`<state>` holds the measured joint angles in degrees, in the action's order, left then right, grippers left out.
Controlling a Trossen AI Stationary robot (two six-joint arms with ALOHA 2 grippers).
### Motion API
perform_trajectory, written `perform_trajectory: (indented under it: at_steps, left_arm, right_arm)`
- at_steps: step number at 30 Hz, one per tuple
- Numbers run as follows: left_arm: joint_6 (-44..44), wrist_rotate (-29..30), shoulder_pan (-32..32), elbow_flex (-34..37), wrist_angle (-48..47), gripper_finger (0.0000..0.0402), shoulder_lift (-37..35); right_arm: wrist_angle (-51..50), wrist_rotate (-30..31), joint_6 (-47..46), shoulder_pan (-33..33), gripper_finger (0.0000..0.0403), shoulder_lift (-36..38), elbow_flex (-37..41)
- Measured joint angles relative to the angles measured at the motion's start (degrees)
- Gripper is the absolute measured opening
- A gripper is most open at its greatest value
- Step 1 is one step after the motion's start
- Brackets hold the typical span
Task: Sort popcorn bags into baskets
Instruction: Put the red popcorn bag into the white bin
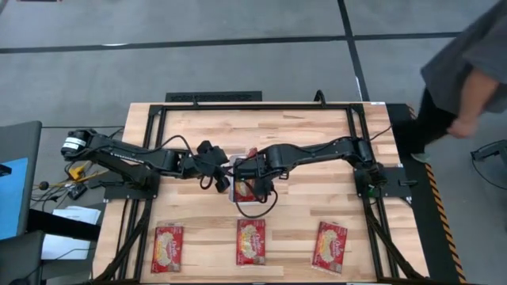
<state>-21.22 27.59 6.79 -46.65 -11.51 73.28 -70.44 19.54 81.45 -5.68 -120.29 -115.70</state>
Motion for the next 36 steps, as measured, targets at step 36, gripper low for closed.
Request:
perform_trajectory:
  at_steps: [36]
  left_arm:
    - [3.45,12.01,3.80,0.04,-2.68,0.0046,-8.04]
  right_arm:
    - [11.55,0.14,0.83,0.30,0.0012,1.82,1.55]
